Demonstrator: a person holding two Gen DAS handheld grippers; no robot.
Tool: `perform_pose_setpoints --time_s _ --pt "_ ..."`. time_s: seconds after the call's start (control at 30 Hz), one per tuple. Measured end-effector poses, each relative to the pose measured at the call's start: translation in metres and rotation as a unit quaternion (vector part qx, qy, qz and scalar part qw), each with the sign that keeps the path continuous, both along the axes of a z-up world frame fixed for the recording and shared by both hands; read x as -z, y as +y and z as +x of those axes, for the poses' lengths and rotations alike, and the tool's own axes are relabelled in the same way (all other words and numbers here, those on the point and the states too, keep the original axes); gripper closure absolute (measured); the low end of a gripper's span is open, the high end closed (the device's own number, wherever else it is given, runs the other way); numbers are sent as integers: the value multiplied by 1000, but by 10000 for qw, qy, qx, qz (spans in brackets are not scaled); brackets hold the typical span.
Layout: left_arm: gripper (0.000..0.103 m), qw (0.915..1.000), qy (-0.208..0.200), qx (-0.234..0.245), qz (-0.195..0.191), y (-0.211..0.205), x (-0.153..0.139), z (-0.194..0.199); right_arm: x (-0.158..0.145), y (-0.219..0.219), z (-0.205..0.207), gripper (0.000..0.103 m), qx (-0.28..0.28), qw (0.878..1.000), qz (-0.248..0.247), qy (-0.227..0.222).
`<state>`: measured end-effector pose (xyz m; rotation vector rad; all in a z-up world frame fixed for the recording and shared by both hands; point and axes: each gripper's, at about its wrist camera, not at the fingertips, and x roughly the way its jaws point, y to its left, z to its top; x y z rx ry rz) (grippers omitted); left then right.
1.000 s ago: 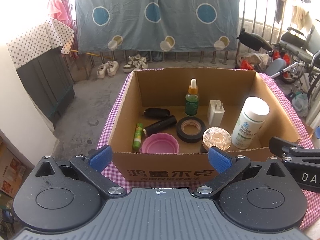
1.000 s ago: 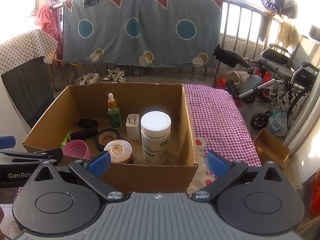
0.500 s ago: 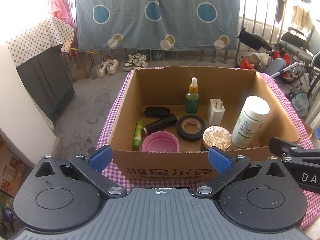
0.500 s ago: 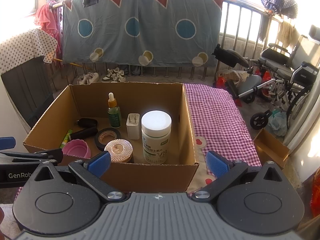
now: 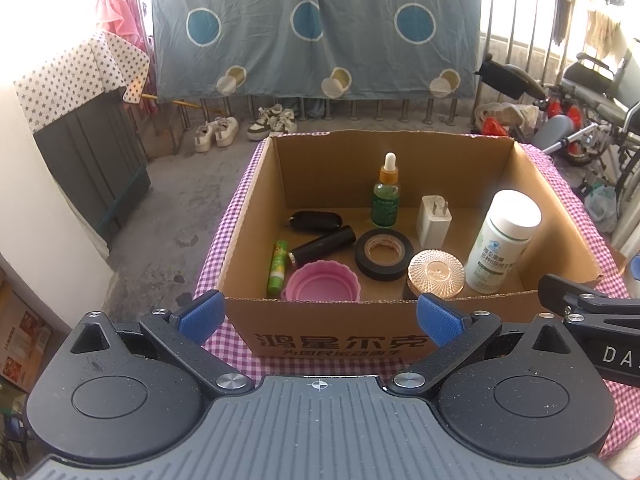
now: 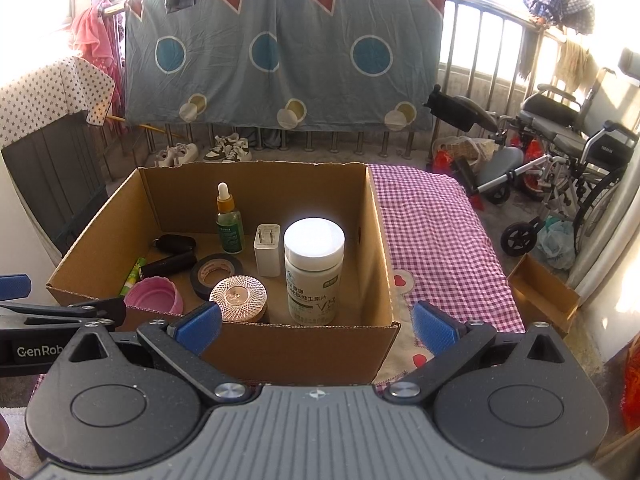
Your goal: Organize rigid objects
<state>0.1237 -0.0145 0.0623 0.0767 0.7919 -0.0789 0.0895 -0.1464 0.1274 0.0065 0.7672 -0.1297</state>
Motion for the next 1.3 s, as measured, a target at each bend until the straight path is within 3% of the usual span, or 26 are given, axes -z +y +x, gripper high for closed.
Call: perform_pose_setpoints --time_s 1.3 --pt "1 10000 14 -27 13 0 1 -3 1 -1 -2 0 16 10000 39 23"
